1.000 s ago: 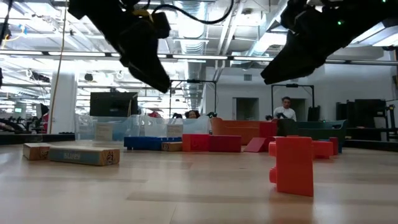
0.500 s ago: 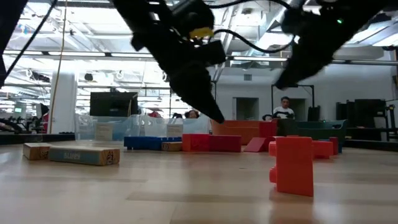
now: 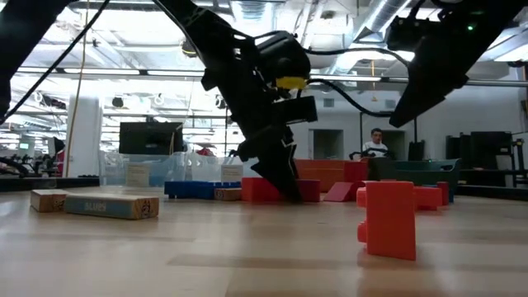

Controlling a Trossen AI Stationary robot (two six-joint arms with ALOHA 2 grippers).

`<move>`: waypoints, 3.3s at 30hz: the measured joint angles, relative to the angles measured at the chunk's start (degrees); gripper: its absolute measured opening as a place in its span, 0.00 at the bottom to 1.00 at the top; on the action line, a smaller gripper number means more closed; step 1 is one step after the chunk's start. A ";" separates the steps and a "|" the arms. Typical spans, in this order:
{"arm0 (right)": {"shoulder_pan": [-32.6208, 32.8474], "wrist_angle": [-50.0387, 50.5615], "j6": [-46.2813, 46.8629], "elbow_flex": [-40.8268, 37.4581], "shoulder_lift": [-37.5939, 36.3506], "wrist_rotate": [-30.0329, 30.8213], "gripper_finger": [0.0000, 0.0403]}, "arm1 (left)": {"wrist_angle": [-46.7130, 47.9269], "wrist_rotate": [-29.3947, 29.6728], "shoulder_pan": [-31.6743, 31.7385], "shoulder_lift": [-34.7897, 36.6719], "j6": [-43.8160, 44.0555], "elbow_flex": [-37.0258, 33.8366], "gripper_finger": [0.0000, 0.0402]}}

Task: Sort blocks
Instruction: Put the red block into the orange bin

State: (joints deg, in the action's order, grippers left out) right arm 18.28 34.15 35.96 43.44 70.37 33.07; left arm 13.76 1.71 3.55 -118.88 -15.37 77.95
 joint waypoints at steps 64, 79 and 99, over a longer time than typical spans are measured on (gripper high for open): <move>-0.50 -63.10 -43.98 -0.07 8.70 -0.73 0.70 | -47.90 -0.77 -6.45 24.53 5.34 -22.62 0.31; -1.18 -61.65 -43.95 -0.04 8.68 -0.67 0.50 | -48.00 -0.98 -6.40 24.49 5.56 -22.62 0.31; -4.27 -52.56 -40.78 -0.09 6.19 0.15 0.38 | -26.22 7.08 -5.66 26.93 8.25 -22.54 0.48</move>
State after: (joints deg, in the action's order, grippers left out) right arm 14.02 -18.41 -4.82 43.35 76.56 33.22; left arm -12.46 8.79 -2.11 -91.95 -7.12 55.42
